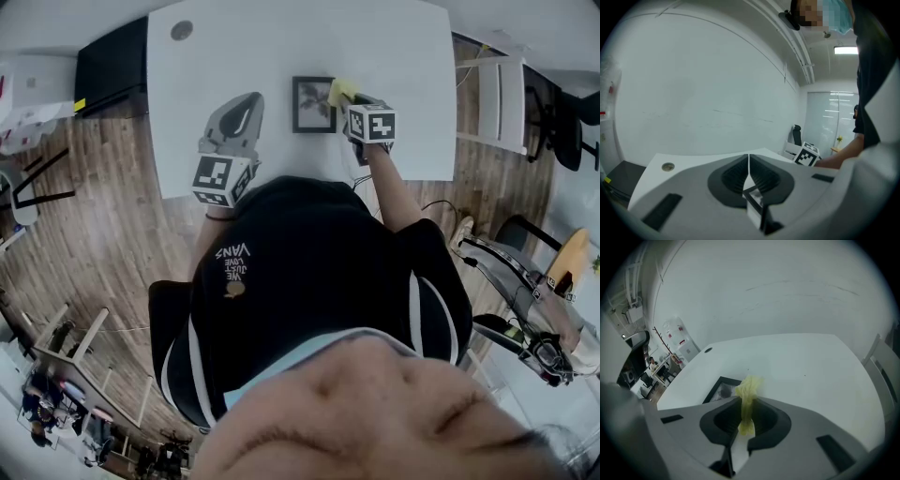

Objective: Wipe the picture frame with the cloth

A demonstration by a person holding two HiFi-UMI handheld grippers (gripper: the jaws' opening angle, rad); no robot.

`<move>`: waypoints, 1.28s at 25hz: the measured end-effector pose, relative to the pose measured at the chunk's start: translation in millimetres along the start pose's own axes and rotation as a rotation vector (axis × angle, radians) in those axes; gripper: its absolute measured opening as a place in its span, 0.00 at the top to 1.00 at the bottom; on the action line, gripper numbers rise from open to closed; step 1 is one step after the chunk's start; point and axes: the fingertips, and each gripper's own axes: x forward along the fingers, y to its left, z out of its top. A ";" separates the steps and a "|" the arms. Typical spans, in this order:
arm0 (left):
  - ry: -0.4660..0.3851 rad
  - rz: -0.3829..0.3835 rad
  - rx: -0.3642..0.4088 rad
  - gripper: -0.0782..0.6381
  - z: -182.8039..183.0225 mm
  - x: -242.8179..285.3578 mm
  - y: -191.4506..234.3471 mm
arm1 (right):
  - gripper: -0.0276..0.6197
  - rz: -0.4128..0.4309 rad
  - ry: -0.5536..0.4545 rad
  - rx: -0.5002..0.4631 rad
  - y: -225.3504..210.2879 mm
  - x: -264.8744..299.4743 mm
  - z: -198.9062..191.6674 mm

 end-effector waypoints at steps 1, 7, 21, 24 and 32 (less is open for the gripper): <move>0.001 0.000 0.000 0.87 -0.5 -1.0 0.3 | 0.89 0.009 -0.008 -0.001 4.4 -1.2 2.4; 0.000 0.002 0.002 0.87 -2.3 -5.9 -0.5 | 0.89 0.069 -0.044 -0.016 30.1 -3.0 12.9; -0.007 0.041 -0.006 0.87 -2.1 -25.3 12.2 | 0.89 0.212 -0.005 -0.066 99.6 12.8 10.7; -0.005 0.045 -0.010 0.87 -3.7 -27.4 12.7 | 0.89 0.225 0.013 -0.074 107.2 16.9 7.1; -0.007 0.059 -0.018 0.87 -5.3 -30.5 16.7 | 0.89 0.225 0.071 -0.094 110.4 28.5 -5.1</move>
